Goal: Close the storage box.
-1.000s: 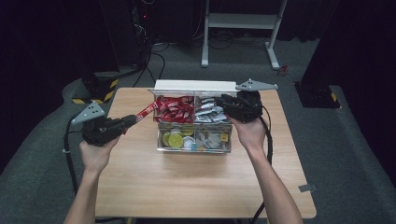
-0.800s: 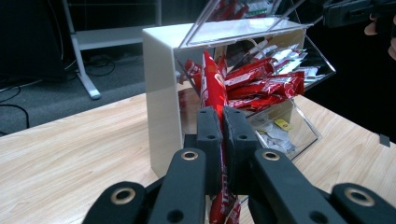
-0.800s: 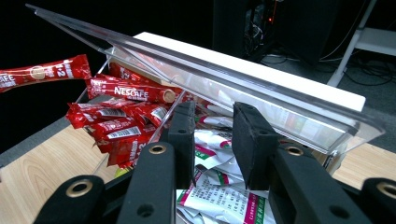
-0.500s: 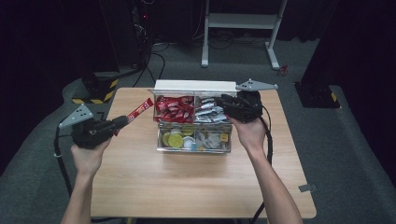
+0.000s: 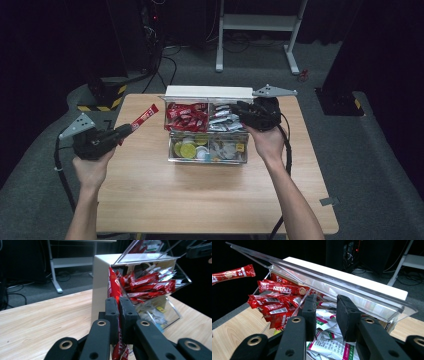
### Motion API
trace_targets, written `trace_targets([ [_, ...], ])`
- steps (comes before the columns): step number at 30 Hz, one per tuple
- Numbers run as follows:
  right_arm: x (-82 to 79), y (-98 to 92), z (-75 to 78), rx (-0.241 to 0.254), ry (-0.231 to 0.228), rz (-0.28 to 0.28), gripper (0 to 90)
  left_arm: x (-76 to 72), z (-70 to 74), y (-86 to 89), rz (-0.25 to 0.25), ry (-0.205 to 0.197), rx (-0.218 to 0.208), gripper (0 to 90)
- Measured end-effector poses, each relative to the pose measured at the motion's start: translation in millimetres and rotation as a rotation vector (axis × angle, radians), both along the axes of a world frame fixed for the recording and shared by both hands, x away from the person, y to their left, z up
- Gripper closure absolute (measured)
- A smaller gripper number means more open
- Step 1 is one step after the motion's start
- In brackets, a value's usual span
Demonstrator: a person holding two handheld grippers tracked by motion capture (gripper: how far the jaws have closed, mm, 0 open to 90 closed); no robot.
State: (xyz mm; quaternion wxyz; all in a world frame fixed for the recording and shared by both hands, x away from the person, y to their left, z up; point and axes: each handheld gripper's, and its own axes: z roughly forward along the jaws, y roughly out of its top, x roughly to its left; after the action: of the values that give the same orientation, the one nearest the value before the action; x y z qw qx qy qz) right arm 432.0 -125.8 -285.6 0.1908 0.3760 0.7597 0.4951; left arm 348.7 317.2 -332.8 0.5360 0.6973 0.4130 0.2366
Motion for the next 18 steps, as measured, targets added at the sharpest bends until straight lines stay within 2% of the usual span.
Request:
trace_targets([
  [5,0.1,-0.5,-0.4,0.005,0.000,0.003,69.7,3.3,-11.3,1.5,0.023,0.015,0.008,86.6],
  [13,0.7,-1.6,-0.4,0.011,0.004,0.009,69.6,14.3,-32.3,-3.3,0.047,0.046,-0.013,86.6],
  [18,0.4,-1.8,-0.2,0.009,0.002,0.008,69.6,14.0,-37.0,-2.6,0.053,0.043,-0.013,86.6],
])
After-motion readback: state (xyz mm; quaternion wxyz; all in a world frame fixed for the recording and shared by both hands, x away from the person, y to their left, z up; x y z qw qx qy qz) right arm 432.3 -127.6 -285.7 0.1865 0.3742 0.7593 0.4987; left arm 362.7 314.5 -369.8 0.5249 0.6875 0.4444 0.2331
